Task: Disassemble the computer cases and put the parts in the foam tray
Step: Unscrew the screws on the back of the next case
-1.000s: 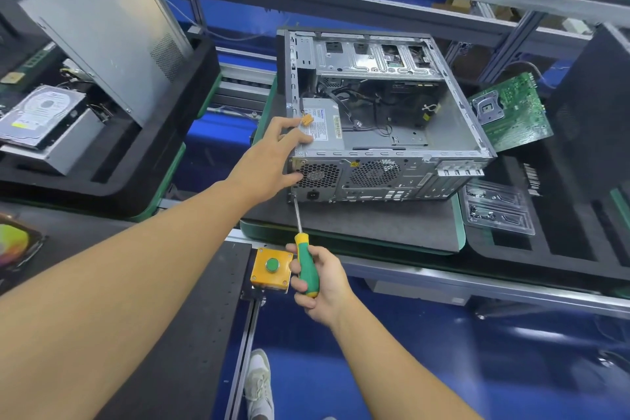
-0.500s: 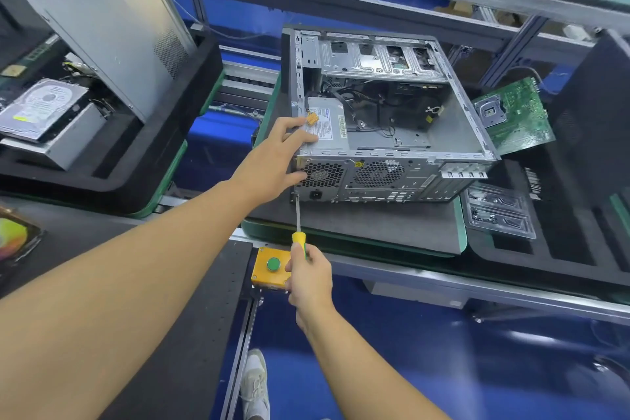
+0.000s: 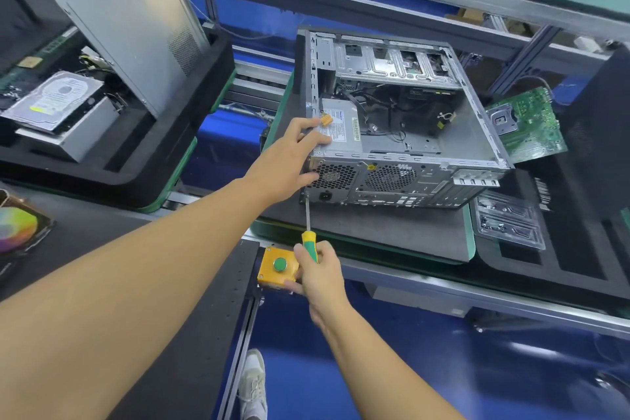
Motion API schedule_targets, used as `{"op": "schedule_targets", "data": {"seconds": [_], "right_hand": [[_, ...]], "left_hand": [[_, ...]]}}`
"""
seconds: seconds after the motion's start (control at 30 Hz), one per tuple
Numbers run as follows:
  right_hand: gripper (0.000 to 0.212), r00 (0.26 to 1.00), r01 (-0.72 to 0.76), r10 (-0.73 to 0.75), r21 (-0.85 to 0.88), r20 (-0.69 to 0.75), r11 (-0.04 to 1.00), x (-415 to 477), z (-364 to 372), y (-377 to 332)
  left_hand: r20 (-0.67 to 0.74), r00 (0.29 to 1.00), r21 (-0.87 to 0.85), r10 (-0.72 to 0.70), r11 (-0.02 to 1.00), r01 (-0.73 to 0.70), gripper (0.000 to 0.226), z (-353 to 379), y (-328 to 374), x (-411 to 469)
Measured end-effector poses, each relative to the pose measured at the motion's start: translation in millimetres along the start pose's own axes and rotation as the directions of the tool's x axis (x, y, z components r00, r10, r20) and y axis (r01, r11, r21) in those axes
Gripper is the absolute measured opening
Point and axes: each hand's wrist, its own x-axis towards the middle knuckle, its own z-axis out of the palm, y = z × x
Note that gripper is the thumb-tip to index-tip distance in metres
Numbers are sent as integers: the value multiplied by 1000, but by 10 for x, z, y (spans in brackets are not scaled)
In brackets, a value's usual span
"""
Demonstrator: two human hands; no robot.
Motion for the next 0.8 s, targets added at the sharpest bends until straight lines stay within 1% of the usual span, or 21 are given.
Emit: {"op": "schedule_targets", "data": {"seconds": [0.07,0.1,0.13,0.17,0.2,0.23,0.27,0.3,0.33,0.37,0.43,0.47,0.5,0.6,0.63,0.7,0.73,0.8], "right_hand": [[16,987,108,-127,-185,-94,977,6,61,10],[16,984,122,-150,-247,-98,961,8,83,-1],[17,989,102,-126,-265,-78,959,2,103,-33],[20,997,48,-61,-230,-49,972,1,115,-79],[25,999,-40,39,-149,-14,988,7,106,-123],[31,989,-136,138,-51,45,989,18,76,-152],[36,970,-214,208,35,125,976,26,36,-179],[39,951,-260,239,84,197,962,32,-2,-192],[37,941,-264,237,86,242,961,42,-46,-189],[30,946,-226,207,50,250,973,62,-86,-180],[16,972,-98,109,-62,206,993,68,-128,-145],[15,980,-64,81,-99,184,993,58,-128,-126],[18,981,-60,81,-118,176,991,46,-125,-106],[29,969,-133,156,-131,190,982,7,-127,-117],[31,959,-179,197,-104,205,978,7,-129,-143],[29,932,-261,257,-19,254,965,5,-154,-190],[30,924,-282,268,11,273,959,5,-175,-187],[32,931,-264,248,24,266,964,1,-230,-147]], "left_hand": [[3,1000,5,-4,1000,4,61,1,8,0],[3,1000,9,-3,1000,3,61,2,11,0],[0,1000,15,-2,1000,2,61,2,11,3],[-2,1000,21,-3,1000,3,61,3,4,0],[0,1000,24,-6,1000,6,61,4,-2,-3],[4,1000,24,-8,1000,8,61,9,-6,-7],[6,1000,24,-8,1000,8,61,13,-7,-6],[6,1000,25,-5,1000,4,61,14,-9,-7],[5,1000,26,0,1000,0,61,17,-11,-7],[2,1000,26,5,1000,-5,61,17,-14,-3],[-1,1000,28,6,1000,-6,61,17,-16,-2],[-3,1000,29,2,1000,-2,61,15,-17,0],[-2,1000,30,-1,1000,1,62,17,-17,-2],[0,1000,31,-3,1000,3,62,21,-5,-3],[0,1000,31,-4,1000,4,62,19,-2,-6],[4,1000,30,-9,1000,9,62,14,1,-6],[7,1000,29,-14,999,13,62,12,0,-4],[14,1000,26,-20,999,20,62,10,-3,-2]]}}
